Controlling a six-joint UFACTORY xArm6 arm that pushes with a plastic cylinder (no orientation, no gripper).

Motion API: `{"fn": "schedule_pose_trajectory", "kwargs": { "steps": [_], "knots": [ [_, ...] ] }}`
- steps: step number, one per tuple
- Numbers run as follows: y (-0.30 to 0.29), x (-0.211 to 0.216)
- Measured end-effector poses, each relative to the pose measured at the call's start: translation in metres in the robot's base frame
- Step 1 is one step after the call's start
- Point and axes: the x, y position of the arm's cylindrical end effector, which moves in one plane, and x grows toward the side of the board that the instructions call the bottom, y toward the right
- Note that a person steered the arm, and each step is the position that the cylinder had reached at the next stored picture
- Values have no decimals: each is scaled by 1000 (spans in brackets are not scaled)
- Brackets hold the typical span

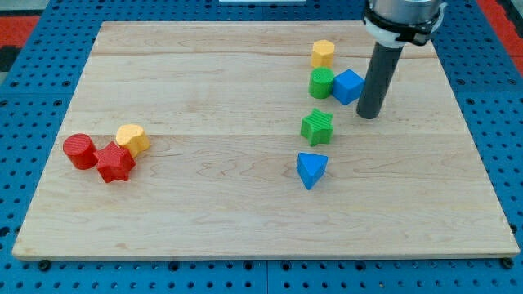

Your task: Move the blue cube to the top right side

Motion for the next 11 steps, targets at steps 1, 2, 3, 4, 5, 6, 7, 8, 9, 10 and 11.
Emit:
{"fn": "schedule_pose_trajectory", "kwargs": {
  "steps": [1,2,3,4,5,6,7,8,9,10,11],
  "knots": [
    [-34,-2],
    [-39,-13],
    [-24,-32],
    [-12,-49],
    [1,-64],
    [14,-76],
    [30,-88],
    [53,-106],
    [59,-125],
    [45,-136],
    [99,-138]
  ]
}}
